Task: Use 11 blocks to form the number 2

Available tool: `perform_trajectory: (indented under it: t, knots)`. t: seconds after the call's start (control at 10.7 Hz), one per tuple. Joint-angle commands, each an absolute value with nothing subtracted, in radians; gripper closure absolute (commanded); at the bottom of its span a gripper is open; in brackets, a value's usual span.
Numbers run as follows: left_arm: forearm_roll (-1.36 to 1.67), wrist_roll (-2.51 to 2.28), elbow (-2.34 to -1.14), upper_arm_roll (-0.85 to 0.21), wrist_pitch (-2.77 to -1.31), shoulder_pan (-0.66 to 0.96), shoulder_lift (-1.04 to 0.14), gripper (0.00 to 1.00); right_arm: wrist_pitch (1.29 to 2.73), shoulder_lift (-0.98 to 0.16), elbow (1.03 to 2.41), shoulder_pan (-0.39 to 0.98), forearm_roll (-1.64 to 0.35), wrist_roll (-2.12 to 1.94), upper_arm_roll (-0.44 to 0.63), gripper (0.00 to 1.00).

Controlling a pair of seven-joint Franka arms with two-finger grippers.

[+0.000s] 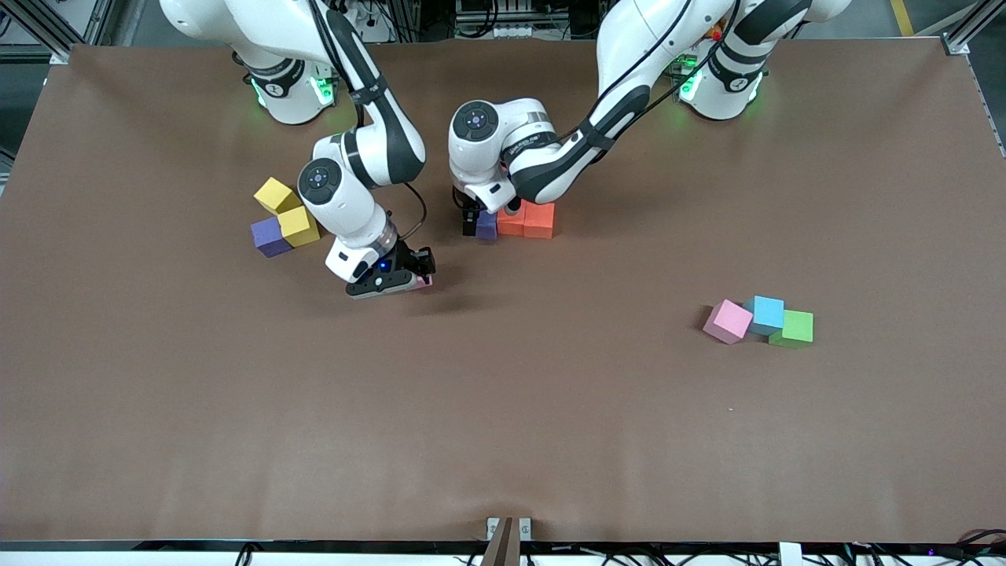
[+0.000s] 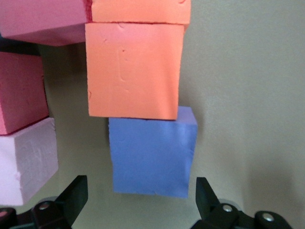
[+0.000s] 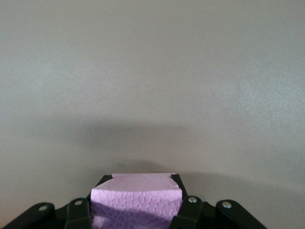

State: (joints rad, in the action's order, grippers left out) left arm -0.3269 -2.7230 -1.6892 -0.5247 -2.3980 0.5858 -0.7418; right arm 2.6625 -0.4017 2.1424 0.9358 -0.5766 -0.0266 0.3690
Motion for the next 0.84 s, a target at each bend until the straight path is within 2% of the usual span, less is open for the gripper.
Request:
perform_trajectory:
  t: [0.0,0.47,0.75]
  knots:
    - [-0.336,-2.777,-1.709,-0.526,-2.385,0.580,-0.678,0.00,2.666,-0.408,2.131,0.943,-0.600,-0.017,0.374,0.96]
    - [-0.333,-2.728,-1.709,-0.528,-2.353,0.569,-0.569,0.00,2.693,-0.423,2.131,0.968,-0.601,0.034,0.374,0.96]
    - [-0.318,-2.562,-1.706,-0.572,-2.315,0.464,-0.516,0.00,2.756,-0.466,2.131,1.026,-0.601,0.118,0.374,0.96]
